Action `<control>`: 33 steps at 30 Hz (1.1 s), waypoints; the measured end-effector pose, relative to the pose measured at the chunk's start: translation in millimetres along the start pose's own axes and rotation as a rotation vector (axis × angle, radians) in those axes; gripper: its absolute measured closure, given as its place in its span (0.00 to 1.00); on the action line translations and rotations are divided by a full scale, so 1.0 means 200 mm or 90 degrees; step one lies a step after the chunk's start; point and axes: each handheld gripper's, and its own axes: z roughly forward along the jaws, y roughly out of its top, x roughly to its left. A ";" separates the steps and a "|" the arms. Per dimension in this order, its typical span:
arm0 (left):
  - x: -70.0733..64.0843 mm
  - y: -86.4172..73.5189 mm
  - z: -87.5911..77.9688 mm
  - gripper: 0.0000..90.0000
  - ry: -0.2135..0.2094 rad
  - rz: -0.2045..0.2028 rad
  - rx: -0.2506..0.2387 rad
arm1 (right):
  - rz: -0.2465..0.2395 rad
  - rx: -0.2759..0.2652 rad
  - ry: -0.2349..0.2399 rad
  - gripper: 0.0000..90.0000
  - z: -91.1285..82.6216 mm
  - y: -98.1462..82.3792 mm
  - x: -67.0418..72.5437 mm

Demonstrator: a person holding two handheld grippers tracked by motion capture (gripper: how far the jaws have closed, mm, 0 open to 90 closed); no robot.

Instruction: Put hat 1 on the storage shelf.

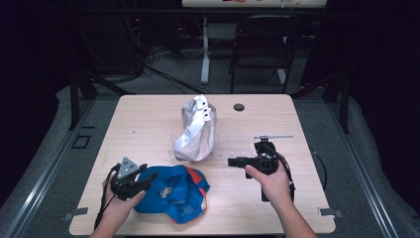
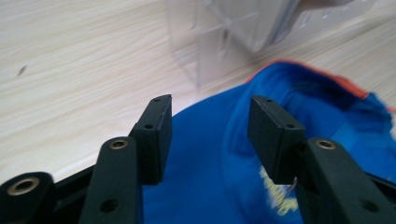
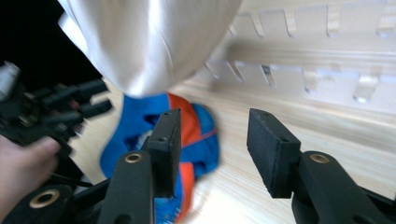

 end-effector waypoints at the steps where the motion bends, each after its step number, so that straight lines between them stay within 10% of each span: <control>1: 0.02 -0.01 -0.01 0.55 0.007 -0.001 -0.001 | 0.000 0.000 0.000 0.62 0.00 0.00 0.00; 18: 0.16 -0.14 0.03 0.59 0.008 -0.036 0.012 | -0.030 0.008 -0.013 0.67 0.17 -0.30 -0.10; 33: 0.17 -0.15 0.03 0.59 0.002 -0.039 0.006 | -0.018 0.046 0.059 0.63 0.29 -0.37 -0.06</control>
